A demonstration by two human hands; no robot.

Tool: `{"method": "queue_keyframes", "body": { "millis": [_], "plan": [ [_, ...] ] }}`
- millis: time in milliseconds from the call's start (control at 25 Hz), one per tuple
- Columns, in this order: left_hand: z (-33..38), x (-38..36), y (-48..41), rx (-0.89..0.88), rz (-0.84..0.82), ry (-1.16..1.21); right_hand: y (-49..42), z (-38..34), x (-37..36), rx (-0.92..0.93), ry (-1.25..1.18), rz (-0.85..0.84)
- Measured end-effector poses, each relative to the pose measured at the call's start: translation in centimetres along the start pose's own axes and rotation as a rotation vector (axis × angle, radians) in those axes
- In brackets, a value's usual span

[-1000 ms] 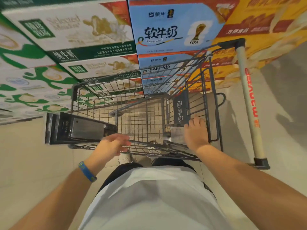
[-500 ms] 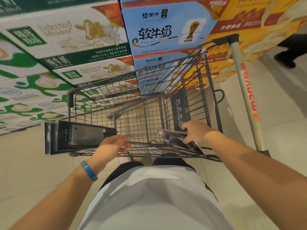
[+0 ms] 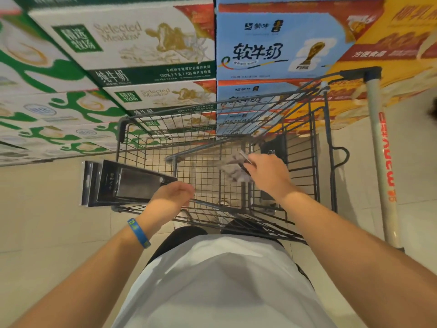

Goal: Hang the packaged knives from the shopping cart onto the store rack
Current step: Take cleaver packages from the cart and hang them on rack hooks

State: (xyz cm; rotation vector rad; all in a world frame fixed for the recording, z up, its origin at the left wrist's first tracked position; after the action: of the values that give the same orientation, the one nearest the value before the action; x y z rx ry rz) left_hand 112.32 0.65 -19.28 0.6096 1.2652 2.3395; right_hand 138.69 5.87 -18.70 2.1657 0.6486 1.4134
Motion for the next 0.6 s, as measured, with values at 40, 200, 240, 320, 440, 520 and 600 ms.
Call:
{"method": "queue_keyframes", "body": {
  "millis": [40, 200, 240, 320, 440, 520, 600],
  "plan": [
    [0.2, 0.6, 0.0, -0.034, 0.024, -0.018, 0.1, -0.7, 0.5, 0.077, -0.007, -0.017],
    [3.0, 3.0, 0.6, -0.172, 0.131, -0.258, 0.2, -5.6, 4.1, 0.373, 0.052, -0.164],
    [4.1, 3.1, 0.8, -0.228, 0.143, -0.321, 0.1, -7.1, 5.3, 0.413, 0.053, -0.174],
    [5.8, 2.9, 1.3, -0.348, 0.124, -0.331, 0.3, -10.2, 7.3, 0.477, 0.029, -0.216],
    [6.2, 2.1, 2.0, -0.372, 0.058, -0.109, 1.9, -13.5, 8.8, 0.608, -0.151, -0.211],
    [5.9, 1.7, 2.4, -0.341, 0.082, -0.027, 2.3, -13.7, 9.4, 0.62, -0.238, -0.088],
    [5.6, 2.1, 2.9, -0.338, 0.16, 0.116, 1.5, -12.0, 9.4, 0.51, -0.35, 0.051]
  ]
}}
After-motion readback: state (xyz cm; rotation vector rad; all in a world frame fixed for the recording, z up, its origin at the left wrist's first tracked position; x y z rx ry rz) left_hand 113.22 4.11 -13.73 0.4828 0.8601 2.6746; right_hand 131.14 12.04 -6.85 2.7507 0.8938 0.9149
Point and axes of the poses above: each hand's wrist, its own y-axis away from the middle knuckle, its own x-axis out of the back of the hand, z = x × y, the point moved 7 cm from there along -y, towards the middle knuckle, and after that the axes turned 13 degrees about -z, right-handed, at the moved point
